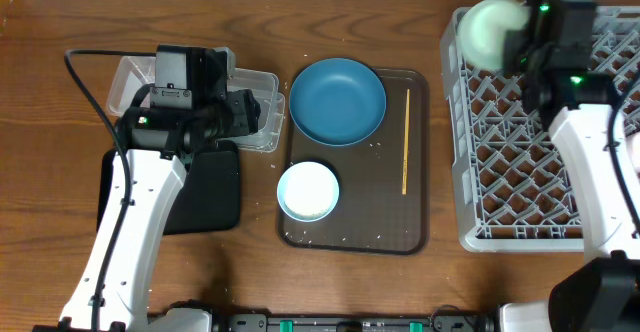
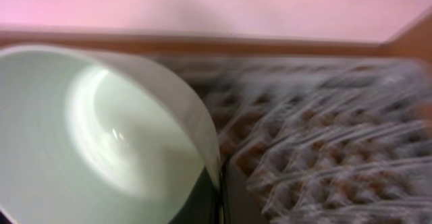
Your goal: Sort waste into correct bins and load items into the dishwasher rack
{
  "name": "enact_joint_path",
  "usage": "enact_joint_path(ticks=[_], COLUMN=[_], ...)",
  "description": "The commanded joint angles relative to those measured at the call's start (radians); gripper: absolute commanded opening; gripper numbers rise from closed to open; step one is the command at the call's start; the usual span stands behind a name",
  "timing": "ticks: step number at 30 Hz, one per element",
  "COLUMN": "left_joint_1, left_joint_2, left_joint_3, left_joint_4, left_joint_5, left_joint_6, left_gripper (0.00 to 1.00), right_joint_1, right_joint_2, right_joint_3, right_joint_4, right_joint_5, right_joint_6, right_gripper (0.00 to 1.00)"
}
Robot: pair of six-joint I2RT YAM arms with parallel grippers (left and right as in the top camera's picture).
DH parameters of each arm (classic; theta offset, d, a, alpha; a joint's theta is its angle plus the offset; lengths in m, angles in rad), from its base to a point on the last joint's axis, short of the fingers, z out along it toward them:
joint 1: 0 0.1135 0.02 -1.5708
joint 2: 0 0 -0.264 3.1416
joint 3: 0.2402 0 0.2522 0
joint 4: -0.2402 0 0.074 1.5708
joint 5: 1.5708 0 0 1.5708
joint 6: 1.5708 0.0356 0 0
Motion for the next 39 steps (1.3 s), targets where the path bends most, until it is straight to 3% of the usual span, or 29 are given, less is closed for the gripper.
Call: enact_joint_path(ticks=[1,6,16,20,29,39], left_joint_1=[0.005,0.005,0.005,0.005,0.005,0.005], left_joint_2=[0.001,0.001,0.001,0.001,0.001,0.001], left_joint_3=[-0.002,-0.002,-0.002,-0.002,-0.002,-0.002], left_joint_4=[0.001,0.001,0.001,0.001,0.000,0.000], left_joint_5=[-0.013,-0.013,-0.013,-0.013,-0.013,-0.012], left_joint_6=[0.010,0.009,0.009,0.009,0.009,0.008], left_gripper=[0.54,0.54,0.54,0.54,0.54,0.54], right_joint_1=[-0.059,-0.135,-0.251,-0.296,-0.376,-0.394], right_joint_2=[0.026,0.086,0.311,0.413,0.576,0.597], right_joint_3=[0.006,0.006,0.006,0.006,0.006,0.006], right_joint_4=[0.093,0.299,0.905,1.103,1.154,1.146], right_joint_5=[0.165,0.285,0.563,0.596,0.693,0.743], right_joint_6=[-0.018,-0.165,-0.734,-0.887,-0.937,-0.914], right_gripper=[0.02,0.01,0.02,0.02,0.02,0.01])
